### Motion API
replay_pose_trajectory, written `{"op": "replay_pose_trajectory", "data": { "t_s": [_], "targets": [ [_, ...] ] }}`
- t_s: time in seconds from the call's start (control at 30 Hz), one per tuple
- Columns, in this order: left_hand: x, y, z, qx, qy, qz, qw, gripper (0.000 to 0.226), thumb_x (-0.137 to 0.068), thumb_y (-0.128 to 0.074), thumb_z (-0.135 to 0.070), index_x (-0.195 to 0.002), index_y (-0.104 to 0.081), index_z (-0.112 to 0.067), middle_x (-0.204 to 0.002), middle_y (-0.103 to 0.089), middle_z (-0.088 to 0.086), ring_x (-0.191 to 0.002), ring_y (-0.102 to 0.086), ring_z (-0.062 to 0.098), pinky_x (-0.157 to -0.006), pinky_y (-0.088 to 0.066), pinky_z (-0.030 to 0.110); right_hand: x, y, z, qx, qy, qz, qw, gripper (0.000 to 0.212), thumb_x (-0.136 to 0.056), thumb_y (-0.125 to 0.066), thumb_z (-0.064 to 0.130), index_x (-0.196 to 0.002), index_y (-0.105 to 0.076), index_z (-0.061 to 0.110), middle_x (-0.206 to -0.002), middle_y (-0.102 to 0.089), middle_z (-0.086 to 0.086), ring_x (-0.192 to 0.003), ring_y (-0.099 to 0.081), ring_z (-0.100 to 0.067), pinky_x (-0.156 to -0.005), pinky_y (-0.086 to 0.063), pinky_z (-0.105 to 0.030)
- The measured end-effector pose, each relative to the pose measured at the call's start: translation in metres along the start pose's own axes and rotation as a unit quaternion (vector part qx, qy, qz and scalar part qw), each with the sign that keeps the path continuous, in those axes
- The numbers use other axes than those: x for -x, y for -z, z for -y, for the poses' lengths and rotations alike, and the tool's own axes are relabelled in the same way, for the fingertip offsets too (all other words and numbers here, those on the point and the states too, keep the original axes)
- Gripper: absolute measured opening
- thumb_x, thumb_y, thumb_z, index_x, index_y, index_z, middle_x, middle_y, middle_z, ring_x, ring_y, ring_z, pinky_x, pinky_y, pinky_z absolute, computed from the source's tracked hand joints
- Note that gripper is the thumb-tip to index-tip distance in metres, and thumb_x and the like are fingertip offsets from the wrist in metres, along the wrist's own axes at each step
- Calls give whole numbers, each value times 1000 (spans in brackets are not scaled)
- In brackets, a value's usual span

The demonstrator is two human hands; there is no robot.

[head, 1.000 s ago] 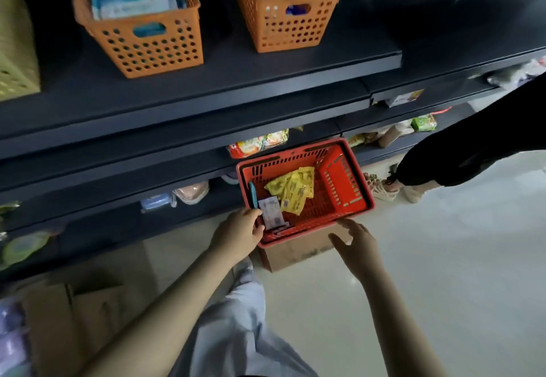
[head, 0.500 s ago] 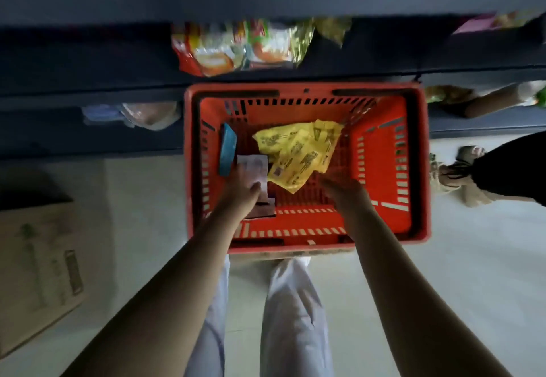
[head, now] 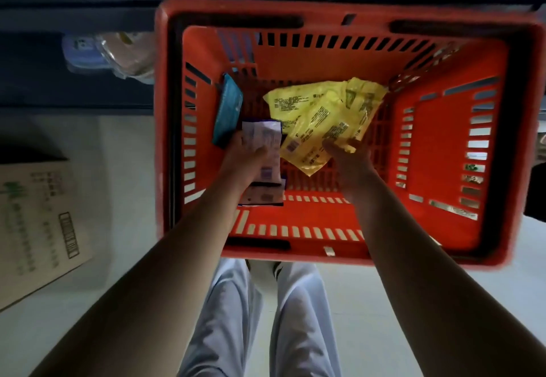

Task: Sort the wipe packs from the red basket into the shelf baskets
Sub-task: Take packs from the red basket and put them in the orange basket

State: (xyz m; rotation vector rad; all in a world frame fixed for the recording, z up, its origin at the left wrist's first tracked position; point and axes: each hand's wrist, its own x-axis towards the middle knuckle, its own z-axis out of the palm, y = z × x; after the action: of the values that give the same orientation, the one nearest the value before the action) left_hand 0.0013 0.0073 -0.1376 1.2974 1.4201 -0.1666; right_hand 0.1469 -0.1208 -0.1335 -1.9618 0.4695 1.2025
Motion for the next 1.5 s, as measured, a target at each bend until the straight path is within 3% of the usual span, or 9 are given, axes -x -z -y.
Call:
{"op": "replay_pose_trajectory", "data": {
  "t_s": [0.5, 0.7, 0.77, 0.87, 1.03, 1.17, 1.3, 1.43, 1.5],
  "targets": [
    [-19, -19, -9, 111, 75, -24, 991, 42, -88, -70, -23, -125, -50, -16, -84, -61, -9, -66, -60, 1, -40, -44, 16, -8, -6, 0, -34, 13, 13, 999, 45, -90, -65, 33, -129, -56, 12, -118, -66, -10, -101, -67, -24, -83, -57, -34],
    [-16, -32, -13, 87, 80, -80, 990, 57, -87, -71, -19, -133, -37, -23, -102, -59, 0, -67, -58, 8, -31, -38, 13, -7, -6, 2, -77, 3, 29, 997, 48, -91, -65, 30, -133, -52, 10, -118, -66, -12, -100, -69, -25, -79, -59, -33],
    [-16, -31, -14, 97, 84, -76, 989, 64, -86, -72, -20, -138, -34, -22, -108, -61, 3, -75, -62, 13, -41, -48, 17, -7, -7, 3, -71, 14, 33, 997, 44, -92, -63, 30, -130, -54, 10, -119, -66, -13, -102, -68, -26, -83, -58, -36],
    [-17, -28, -16, 106, 83, -62, 989, 70, -81, -78, -23, -139, -41, -14, -129, -58, 10, -110, -62, 26, -86, -55, 38, -6, -7, 3, -65, 29, 37, 997, 41, -94, -61, 31, -128, -54, 10, -116, -68, -13, -100, -69, -26, -84, -58, -38],
    [-1, -20, -22, 164, 24, -37, 986, 29, -86, -73, -20, -111, -64, -11, -99, -72, 4, -77, -72, 13, -56, -55, 25, 5, 0, 7, -27, 105, 7, 994, 15, -94, -61, 32, -107, -62, 24, -106, -71, -2, -91, -70, -14, -79, -58, -35],
    [39, 6, -42, 183, -50, -33, 981, 20, -88, -70, -18, -107, -67, -13, -90, -70, -8, -69, -69, -1, -53, -51, 14, 50, 22, 26, -4, 220, -31, 975, 12, -95, -59, 27, -101, -66, 20, -93, -71, 0, -82, -70, -15, -71, -58, -35],
    [114, 43, -72, 256, -64, 21, 964, 12, -89, -69, -19, -101, -70, -17, -102, -74, 6, -92, -72, 22, -77, -59, 36, 137, 56, 56, -121, 237, 25, 964, 13, -98, -54, 15, -102, -66, 16, -102, -69, -11, -95, -66, -28, -81, -55, -49],
    [217, 90, -119, 276, -95, 45, 955, 7, -92, -65, -23, -98, -69, -20, -83, -76, 1, -72, -74, 16, -62, -59, 29, 255, 92, 95, -163, 242, 96, 952, 20, -101, -47, 15, -110, -63, 21, -109, -70, -7, -99, -69, -21, -76, -59, -39],
    [264, 111, -144, 294, -104, 47, 949, 11, -92, -65, -27, -101, -69, -22, -96, -76, 5, -86, -74, 26, -78, -60, 45, 312, 106, 116, -133, 273, 96, 948, 20, -102, -46, 17, -111, -63, 24, -106, -71, -4, -89, -71, -12, -67, -58, -29]
  ]
}}
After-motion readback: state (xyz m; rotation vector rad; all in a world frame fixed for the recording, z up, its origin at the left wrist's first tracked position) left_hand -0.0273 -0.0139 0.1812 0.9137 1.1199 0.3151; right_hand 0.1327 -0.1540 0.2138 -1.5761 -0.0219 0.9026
